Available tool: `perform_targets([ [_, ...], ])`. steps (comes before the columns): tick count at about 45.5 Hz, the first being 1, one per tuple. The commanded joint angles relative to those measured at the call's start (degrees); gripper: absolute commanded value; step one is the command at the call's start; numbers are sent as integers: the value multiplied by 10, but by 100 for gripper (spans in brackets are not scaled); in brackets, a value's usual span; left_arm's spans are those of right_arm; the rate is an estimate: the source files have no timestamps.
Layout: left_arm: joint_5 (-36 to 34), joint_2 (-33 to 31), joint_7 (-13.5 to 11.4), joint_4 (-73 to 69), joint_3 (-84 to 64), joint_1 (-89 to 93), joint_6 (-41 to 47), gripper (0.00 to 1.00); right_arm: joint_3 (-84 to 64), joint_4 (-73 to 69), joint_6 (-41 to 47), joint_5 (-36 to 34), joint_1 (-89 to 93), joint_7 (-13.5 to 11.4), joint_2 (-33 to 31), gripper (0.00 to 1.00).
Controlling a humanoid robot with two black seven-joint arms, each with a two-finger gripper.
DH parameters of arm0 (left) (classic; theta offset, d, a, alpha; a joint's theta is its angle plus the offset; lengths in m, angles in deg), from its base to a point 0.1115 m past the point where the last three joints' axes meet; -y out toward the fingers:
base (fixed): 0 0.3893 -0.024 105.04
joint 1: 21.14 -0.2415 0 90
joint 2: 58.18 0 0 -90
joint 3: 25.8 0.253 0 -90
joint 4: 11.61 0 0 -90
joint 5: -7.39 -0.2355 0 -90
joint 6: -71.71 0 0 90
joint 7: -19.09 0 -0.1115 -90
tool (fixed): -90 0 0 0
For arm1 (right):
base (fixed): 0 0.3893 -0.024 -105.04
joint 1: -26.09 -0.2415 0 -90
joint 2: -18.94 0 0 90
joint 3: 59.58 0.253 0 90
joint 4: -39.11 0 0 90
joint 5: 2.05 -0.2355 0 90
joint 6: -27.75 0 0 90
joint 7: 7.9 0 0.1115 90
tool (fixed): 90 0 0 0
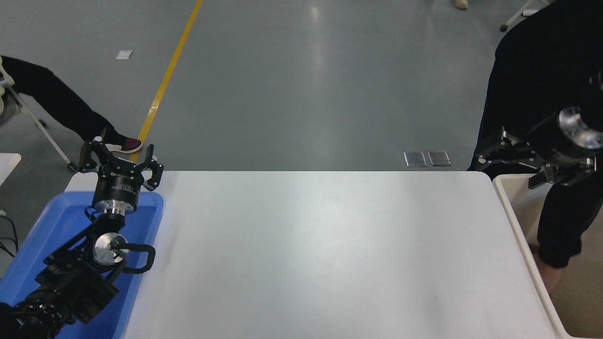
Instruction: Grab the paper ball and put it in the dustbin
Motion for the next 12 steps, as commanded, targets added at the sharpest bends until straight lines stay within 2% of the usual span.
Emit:
perform_targets([
  [1,0,0,0,0,0,0,0,99,5,-22,34,0,-65,0,61,100],
  [12,0,0,0,0,0,0,0,99,7,-25,34,-1,-67,0,78,100],
])
